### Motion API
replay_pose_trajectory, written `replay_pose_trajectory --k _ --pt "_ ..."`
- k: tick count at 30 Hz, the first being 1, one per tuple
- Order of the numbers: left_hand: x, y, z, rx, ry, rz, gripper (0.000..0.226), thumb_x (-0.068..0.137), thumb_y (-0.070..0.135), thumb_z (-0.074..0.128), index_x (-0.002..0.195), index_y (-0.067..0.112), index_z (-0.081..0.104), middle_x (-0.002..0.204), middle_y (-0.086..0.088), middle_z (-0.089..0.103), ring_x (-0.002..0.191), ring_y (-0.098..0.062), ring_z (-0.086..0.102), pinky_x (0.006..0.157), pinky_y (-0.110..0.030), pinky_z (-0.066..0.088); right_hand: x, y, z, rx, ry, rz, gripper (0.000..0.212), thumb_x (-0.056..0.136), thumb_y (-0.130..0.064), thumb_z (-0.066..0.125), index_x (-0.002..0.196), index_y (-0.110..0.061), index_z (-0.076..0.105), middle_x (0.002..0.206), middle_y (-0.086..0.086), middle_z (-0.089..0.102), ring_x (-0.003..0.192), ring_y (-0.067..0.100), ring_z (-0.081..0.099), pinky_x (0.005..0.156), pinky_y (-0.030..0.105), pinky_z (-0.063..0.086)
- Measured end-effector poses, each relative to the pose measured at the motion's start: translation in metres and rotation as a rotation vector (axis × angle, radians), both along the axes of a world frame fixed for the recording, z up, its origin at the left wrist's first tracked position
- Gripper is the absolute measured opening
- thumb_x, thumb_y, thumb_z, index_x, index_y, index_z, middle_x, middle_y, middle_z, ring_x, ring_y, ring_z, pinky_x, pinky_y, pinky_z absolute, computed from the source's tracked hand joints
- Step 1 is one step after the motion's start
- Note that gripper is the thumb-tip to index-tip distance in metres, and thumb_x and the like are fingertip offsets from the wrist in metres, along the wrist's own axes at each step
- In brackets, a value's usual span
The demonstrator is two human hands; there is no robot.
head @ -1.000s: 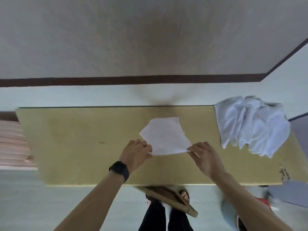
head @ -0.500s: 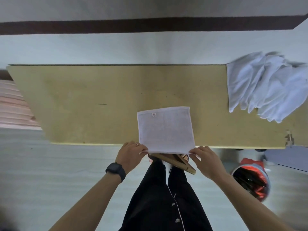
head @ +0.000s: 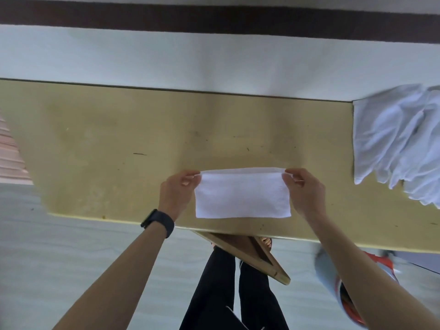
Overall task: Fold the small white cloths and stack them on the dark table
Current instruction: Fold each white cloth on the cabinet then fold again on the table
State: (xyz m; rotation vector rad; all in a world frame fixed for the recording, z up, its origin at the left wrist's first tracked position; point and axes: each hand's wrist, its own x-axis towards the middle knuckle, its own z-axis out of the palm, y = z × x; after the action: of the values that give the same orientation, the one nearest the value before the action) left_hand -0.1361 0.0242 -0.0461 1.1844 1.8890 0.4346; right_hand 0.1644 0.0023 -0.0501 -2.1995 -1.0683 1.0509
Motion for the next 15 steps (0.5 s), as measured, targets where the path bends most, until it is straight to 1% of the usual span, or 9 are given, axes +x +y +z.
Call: replay_pose_trajectory --k 3,5,8,11,13,15 --pt "0.001 0.005 -0.01 -0.003 0.013 0.021 0.018 0.093 0.034 0.066 0.107 0.029 0.075 0.091 0.014 0.073 0.089 -0.007 0.067 0.084 -0.022 0.049 -0.002 0.005 -0.009 0.011 -0.015 -0.033 0.016 0.093 -0.027 0.065 0.107 -0.024 0.072 0.087 -0.015 0.067 0.08 -0.006 0.059 0.065 -0.001 0.037" --pt "0.003 0.007 -0.014 -0.004 0.029 0.014 0.019 0.093 0.035 0.064 0.108 0.031 0.075 0.093 0.016 0.073 0.092 -0.006 0.066 0.088 -0.025 0.05 -0.003 0.007 -0.013 0.01 -0.034 -0.04 0.017 0.093 -0.027 0.064 0.107 -0.025 0.073 0.087 -0.017 0.067 0.082 -0.006 0.06 0.069 0.003 0.036" --pt "0.004 0.01 -0.02 -0.003 0.05 0.023 0.019 0.094 0.036 0.062 0.107 0.032 0.074 0.092 0.017 0.073 0.091 -0.005 0.066 0.082 -0.022 0.049 -0.005 0.01 -0.016 0.017 -0.062 -0.038 0.015 0.094 -0.028 0.063 0.104 -0.027 0.073 0.086 -0.016 0.068 0.082 -0.003 0.06 0.07 0.004 0.035" --pt "0.004 0.011 -0.023 0.004 0.075 0.018 0.018 0.094 0.037 0.061 0.107 0.032 0.073 0.089 0.017 0.071 0.085 -0.001 0.064 0.071 -0.015 0.045 -0.007 0.014 -0.017 0.029 -0.103 -0.016 0.013 0.095 -0.028 0.06 0.101 -0.026 0.071 0.086 -0.015 0.067 0.08 -0.004 0.058 0.069 0.007 0.037" --pt "0.005 0.01 -0.023 0.024 0.118 -0.019 0.016 0.095 0.034 0.06 0.105 0.032 0.072 0.085 0.016 0.07 0.08 0.0 0.062 0.066 -0.011 0.041 -0.009 0.017 -0.018 0.031 -0.138 0.001 0.011 0.095 -0.029 0.059 0.099 -0.027 0.069 0.085 -0.014 0.066 0.08 0.002 0.059 0.071 0.015 0.044" --pt "0.006 0.009 -0.023 0.05 0.166 -0.061 0.014 0.095 0.032 0.06 0.103 0.033 0.071 0.081 0.015 0.067 0.077 -0.001 0.06 0.064 -0.01 0.038 -0.01 0.02 -0.021 0.014 -0.182 0.009 0.009 0.094 -0.033 0.058 0.096 -0.029 0.066 0.085 -0.013 0.066 0.082 0.011 0.061 0.074 0.03 0.05"
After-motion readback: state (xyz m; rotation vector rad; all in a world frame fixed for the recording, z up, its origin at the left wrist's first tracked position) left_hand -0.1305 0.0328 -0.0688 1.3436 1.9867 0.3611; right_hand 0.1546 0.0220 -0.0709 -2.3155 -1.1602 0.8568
